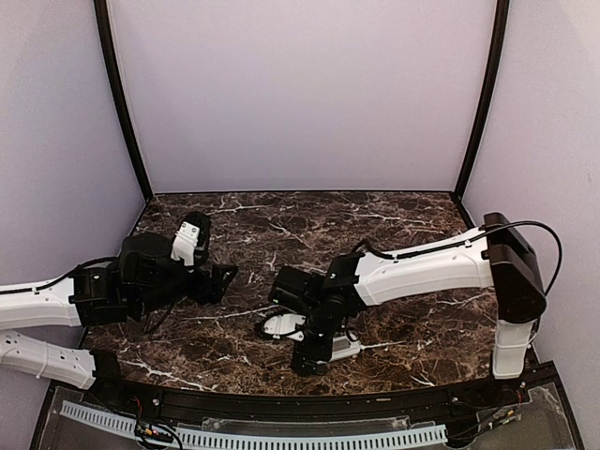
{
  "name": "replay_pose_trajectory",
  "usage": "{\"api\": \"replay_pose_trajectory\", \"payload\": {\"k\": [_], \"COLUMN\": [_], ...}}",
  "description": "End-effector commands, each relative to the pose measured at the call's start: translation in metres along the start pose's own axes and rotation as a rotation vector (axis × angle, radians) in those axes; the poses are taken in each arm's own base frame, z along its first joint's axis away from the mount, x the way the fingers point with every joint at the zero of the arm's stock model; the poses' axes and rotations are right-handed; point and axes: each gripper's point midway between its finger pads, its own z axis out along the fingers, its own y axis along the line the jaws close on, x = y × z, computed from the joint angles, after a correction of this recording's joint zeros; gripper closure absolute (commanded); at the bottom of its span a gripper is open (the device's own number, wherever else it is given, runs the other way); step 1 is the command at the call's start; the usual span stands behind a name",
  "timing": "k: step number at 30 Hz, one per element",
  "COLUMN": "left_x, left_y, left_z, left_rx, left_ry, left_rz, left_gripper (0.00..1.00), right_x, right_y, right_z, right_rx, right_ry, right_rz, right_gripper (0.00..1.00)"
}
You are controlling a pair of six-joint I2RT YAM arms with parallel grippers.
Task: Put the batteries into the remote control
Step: Pick up the remote control from the center of the board.
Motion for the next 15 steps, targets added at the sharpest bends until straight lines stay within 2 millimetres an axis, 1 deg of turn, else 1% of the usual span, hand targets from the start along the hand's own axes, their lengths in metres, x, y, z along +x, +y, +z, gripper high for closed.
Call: {"api": "replay_pose_trajectory", "payload": {"k": [1, 4, 9, 11, 13, 15], "left_x": [0.016, 0.016, 0.015, 0.016, 0.016, 0.016], "left_y": [0.01, 0.007, 0.003, 0.002, 0.001, 0.0], "left_z": [0.0, 0.002, 0.005, 0.005, 0.006, 0.006], "left_rx": [-0.038, -0.029, -0.015, -0.012, -0.005, -0.001], "left_ry": [0.034, 0.034, 0.037, 0.04, 0.042, 0.041], "left_rz": [0.015, 0.026, 0.044, 0.047, 0.049, 0.05], "left_gripper": [0.23, 0.23, 0.23, 0.23, 0.23, 0.23], "right_x": [0.012, 0.022, 0.039, 0.042, 0.042, 0.041], "right_y": [-0.01, -0.014, -0.011, -0.009, -0.007, -0.006], "right_z": [0.016, 0.027, 0.036, 0.037, 0.038, 0.038], "right_rx": [0.074, 0.086, 0.068, 0.056, 0.041, 0.038], "right_ry": [0.091, 0.143, 0.207, 0.215, 0.212, 0.21], "right_rz": [-0.101, -0.099, -0.106, -0.108, -0.11, -0.11], "right_gripper": [0.03, 0.05, 0.15, 0.25, 0.38, 0.45]}}
